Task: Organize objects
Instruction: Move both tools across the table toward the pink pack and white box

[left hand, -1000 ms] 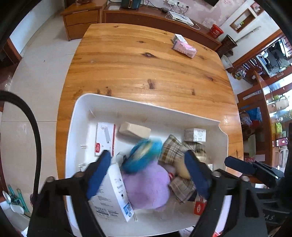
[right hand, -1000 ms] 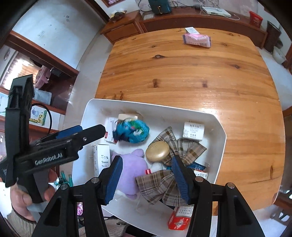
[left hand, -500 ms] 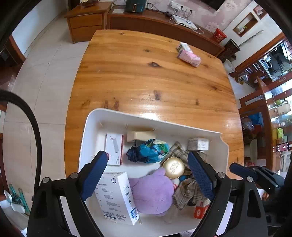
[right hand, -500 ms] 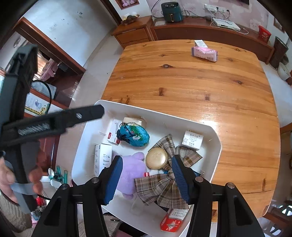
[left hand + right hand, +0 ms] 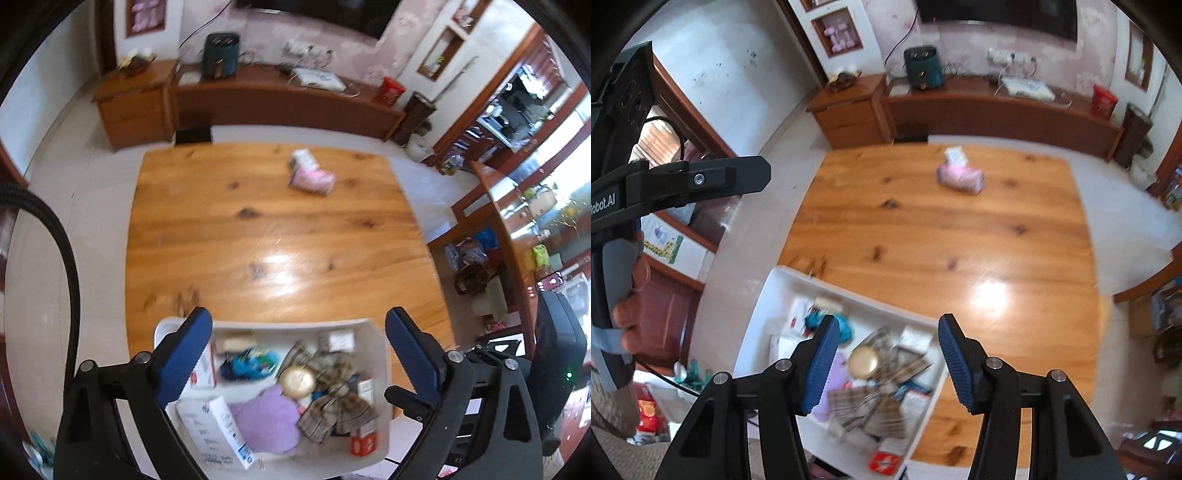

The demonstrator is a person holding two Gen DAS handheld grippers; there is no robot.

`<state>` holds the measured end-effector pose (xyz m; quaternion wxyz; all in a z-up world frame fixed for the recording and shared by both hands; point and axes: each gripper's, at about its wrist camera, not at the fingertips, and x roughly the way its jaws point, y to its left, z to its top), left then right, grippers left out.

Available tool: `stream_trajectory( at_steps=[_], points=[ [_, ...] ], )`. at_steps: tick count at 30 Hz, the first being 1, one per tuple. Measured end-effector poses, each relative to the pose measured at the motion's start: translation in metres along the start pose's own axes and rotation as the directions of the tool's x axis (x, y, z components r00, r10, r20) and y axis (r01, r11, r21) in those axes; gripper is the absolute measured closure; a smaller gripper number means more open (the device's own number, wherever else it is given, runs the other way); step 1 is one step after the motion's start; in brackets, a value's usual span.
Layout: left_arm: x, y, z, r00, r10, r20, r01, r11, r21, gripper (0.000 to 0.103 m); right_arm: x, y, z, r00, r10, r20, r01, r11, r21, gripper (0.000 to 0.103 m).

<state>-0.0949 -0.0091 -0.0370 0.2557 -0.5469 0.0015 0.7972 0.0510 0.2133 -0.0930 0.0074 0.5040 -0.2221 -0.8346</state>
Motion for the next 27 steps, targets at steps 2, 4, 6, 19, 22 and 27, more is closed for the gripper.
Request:
stream_trajectory(
  at_steps=[2, 4, 6, 19, 22, 27],
  points=[
    [-0.004, -0.010, 0.013, 1.000, -0.021, 0.010, 0.020, 0.999, 0.026, 0.007, -0.012, -0.006, 0.016, 0.999, -0.028, 0.023, 0.028, 1.000, -0.007, 0.045],
    [-0.009, -0.021, 0.031, 0.999, -0.044, 0.024, 0.042, 0.997, 0.063, 0.007, -0.022, -0.012, 0.035, 0.996, -0.069, 0.052, 0.070, 0.998, -0.009, 0.042],
    [-0.013, -0.031, 0.050, 0.998, -0.051, 0.048, 0.046, 0.994, 0.102, 0.007, -0.031, -0.016, 0.054, 0.991, -0.106, 0.083, 0.107, 0.994, -0.012, 0.041],
    [0.006, -0.030, 0.150, 0.987, -0.084, 0.139, 0.073, 0.994, 0.087, 0.003, 0.000, -0.028, 0.133, 0.957, -0.166, 0.237, 0.244, 0.904, -0.352, 0.033],
    [0.025, -0.023, 0.167, 0.988, -0.076, 0.136, 0.073, 0.997, 0.033, 0.003, 0.029, -0.039, 0.139, 0.954, -0.156, 0.255, 0.258, 0.863, -0.434, 0.032],
    [0.072, -0.021, 0.184, 0.993, -0.023, 0.115, 0.027, 0.999, -0.031, 0.003, 0.104, -0.076, 0.144, 0.974, -0.094, 0.205, 0.189, 0.837, -0.513, 0.032]
  ],
)
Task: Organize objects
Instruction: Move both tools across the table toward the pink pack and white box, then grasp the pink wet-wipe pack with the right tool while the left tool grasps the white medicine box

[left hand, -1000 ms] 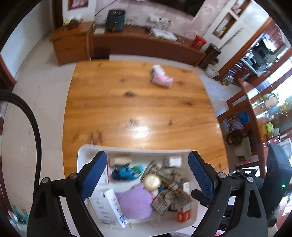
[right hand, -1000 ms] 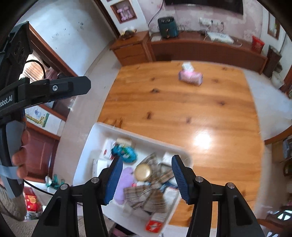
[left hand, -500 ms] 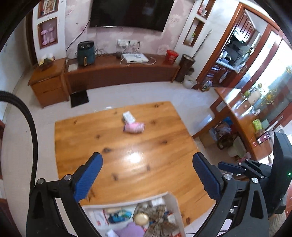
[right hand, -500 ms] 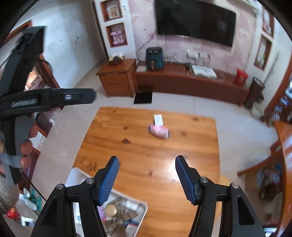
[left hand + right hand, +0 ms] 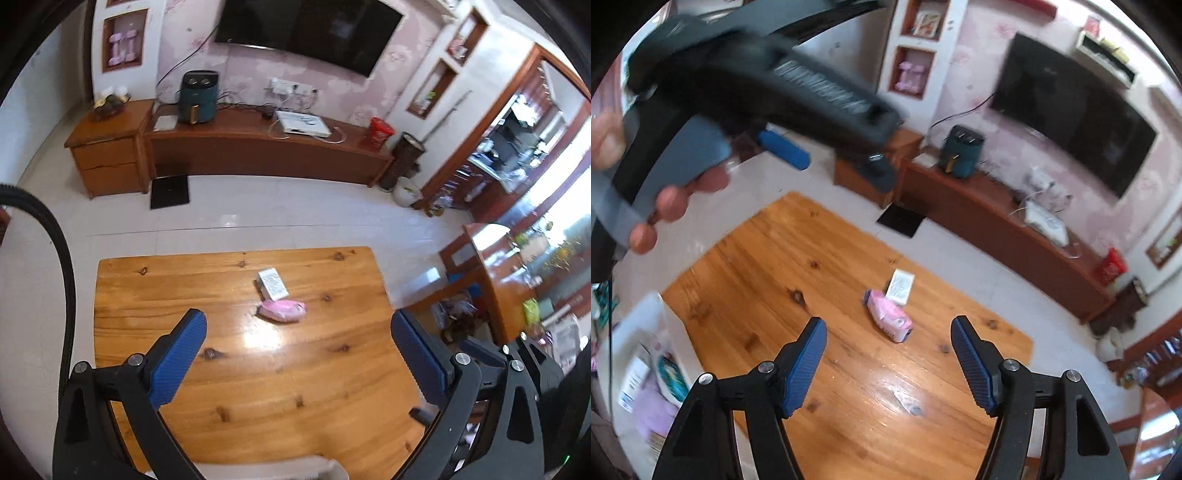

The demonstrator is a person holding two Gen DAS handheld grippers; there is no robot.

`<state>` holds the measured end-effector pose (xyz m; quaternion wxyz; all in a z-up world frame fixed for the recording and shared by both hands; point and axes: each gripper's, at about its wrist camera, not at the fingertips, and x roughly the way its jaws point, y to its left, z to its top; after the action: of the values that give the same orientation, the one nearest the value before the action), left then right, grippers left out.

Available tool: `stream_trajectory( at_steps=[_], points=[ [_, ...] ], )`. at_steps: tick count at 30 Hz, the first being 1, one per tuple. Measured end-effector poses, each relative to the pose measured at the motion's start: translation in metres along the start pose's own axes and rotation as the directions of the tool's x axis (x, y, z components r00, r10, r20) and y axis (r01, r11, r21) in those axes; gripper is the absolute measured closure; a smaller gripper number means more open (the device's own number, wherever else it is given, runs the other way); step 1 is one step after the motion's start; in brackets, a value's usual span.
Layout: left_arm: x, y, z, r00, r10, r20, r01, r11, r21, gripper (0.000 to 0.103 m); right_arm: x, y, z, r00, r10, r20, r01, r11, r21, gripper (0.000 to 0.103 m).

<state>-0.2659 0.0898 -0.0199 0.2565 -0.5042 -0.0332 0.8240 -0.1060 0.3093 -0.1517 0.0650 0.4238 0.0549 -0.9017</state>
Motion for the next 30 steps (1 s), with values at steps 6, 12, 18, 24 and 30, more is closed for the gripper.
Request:
stream_trajectory(
  at_steps=[6, 12, 18, 24, 30],
  points=[
    [0.092, 0.009, 0.006, 0.991, 0.105, -0.084, -0.110, 0.992, -0.064, 0.003, 0.085, -0.020, -0.032, 0.998, 0.036, -0.044, -0.035, 0.999, 0.016, 0.032],
    [0.181, 0.016, 0.004, 0.973, 0.142, -0.184, -0.162, 0.982, -0.099, 0.003, 0.142, -0.033, -0.042, 0.997, 0.068, -0.040, -0.068, 0.998, 0.017, 0.033],
    [0.239, 0.019, -0.001, 0.951, 0.176, -0.254, -0.207, 0.973, -0.101, 0.003, 0.173, -0.033, -0.042, 0.993, 0.113, -0.030, -0.113, 0.994, 0.000, 0.033],
    [0.264, 0.024, -0.005, 0.938, 0.188, -0.290, -0.233, 0.964, -0.131, 0.003, 0.191, -0.018, -0.050, 0.990, 0.138, -0.037, -0.139, 0.990, -0.031, 0.056],
    [0.275, 0.024, -0.009, 0.927, 0.208, -0.311, -0.258, 0.958, -0.127, 0.003, 0.187, -0.018, -0.064, 0.980, 0.191, -0.060, -0.191, 0.982, 0.003, 0.081]
  ],
)
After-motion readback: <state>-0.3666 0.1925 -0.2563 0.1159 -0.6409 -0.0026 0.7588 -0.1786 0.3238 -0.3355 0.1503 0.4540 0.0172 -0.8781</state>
